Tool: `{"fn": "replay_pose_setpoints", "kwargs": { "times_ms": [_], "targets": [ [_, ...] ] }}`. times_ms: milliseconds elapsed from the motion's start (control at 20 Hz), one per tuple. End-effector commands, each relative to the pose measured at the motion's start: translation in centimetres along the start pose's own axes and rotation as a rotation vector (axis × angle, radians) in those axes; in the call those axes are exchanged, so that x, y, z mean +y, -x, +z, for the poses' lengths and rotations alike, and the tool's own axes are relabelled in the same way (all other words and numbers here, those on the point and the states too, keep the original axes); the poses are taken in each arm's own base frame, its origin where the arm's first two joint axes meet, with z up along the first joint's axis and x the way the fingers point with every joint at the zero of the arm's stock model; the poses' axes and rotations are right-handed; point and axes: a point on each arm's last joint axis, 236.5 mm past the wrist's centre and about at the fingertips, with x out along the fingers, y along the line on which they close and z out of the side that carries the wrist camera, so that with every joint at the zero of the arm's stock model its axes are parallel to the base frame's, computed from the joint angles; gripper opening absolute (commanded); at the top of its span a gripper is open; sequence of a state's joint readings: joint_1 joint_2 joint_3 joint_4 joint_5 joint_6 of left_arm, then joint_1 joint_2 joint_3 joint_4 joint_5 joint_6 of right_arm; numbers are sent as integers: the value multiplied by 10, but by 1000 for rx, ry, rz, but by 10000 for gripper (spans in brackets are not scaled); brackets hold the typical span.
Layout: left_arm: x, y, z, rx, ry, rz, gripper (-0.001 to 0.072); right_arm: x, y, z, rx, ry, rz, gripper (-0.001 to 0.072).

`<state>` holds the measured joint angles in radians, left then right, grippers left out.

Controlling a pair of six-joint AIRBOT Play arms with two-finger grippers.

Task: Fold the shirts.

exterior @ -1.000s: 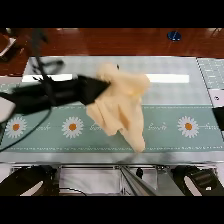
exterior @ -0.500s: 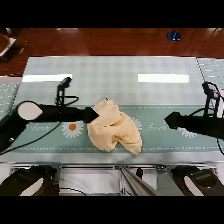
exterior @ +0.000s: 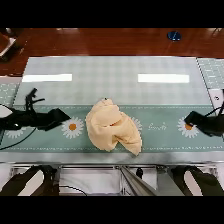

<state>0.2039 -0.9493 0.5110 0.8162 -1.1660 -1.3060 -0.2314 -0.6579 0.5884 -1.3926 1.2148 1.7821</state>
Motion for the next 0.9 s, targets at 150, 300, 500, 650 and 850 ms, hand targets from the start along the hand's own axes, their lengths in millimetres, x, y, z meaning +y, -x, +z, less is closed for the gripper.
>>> {"fn": "replay_pose_setpoints", "kwargs": {
  "times_ms": [150, 300, 500, 650, 850],
  "targets": [
    [-17, -66, -32, 83, 37, -105, 697, 63, -33, -80, 231, 97, 277, 622],
    [-32, -93, -45, 122, -2, -98, 697, 75, -34, -87, 235, 124, 281, 622],
    [-57, -115, -48, 166, -74, -97, 695, 93, -36, -102, 257, 162, 294, 622],
    [-65, -121, -38, 194, -109, -111, 35, 101, -45, -129, 348, 215, 271, 622],
    [-79, -115, -28, 190, -154, -146, 31, 118, -61, -165, 461, 274, 263, 623]
  ]
}}
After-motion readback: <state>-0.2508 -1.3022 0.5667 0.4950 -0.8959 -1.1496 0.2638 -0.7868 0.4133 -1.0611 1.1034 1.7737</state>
